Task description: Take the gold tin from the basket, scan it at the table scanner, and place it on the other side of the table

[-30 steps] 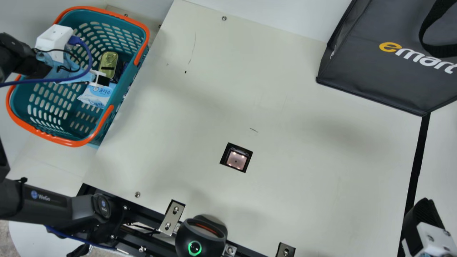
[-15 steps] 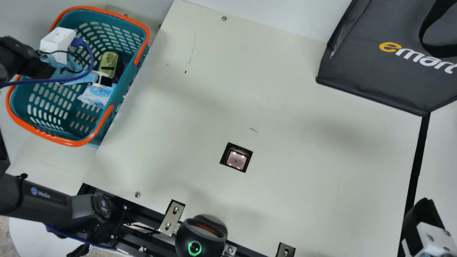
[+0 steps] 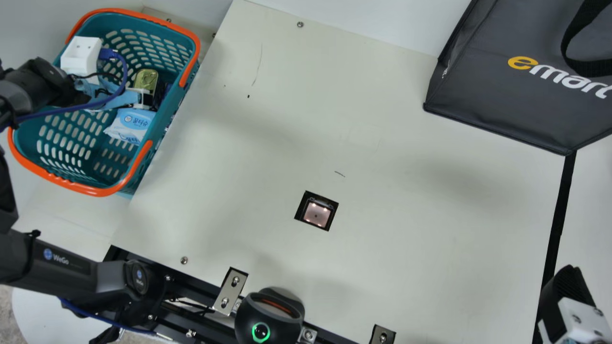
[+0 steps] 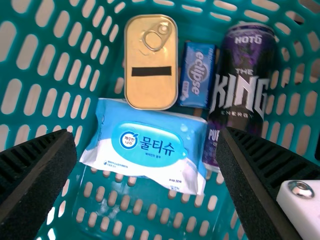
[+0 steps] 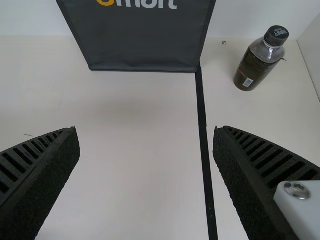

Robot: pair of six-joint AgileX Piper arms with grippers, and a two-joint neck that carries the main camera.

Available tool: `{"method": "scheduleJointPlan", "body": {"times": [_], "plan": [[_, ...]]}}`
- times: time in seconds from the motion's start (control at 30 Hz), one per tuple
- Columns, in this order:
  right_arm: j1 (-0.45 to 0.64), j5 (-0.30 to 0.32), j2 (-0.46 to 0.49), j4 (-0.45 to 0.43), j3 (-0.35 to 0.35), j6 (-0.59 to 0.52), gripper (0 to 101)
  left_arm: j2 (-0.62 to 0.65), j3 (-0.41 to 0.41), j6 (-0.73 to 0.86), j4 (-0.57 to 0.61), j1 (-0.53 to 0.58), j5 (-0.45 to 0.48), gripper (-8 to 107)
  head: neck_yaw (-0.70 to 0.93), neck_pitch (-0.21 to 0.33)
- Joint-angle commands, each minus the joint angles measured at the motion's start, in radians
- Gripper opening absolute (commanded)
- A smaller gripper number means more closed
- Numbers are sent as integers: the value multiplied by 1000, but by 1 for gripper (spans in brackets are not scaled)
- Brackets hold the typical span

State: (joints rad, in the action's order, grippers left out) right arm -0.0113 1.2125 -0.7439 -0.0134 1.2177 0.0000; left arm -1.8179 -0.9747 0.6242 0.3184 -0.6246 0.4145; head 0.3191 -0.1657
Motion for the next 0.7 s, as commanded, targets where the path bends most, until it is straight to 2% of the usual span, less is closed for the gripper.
{"method": "scheduleJointPlan", "body": {"times": [0.0, 0.27, 0.67], "plan": [[0, 0, 0, 0, 0, 0, 95, -4, 1, -47, -18, 3, -16, 90, 2, 27], [0, 0, 0, 0, 0, 0, 95, -24, -20, -96, -23, 18, -19, 90, 2, 27], [0, 0, 0, 0, 0, 0, 95, -118, -98, -24, 61, 24, -28, 90, 2, 27]]}}
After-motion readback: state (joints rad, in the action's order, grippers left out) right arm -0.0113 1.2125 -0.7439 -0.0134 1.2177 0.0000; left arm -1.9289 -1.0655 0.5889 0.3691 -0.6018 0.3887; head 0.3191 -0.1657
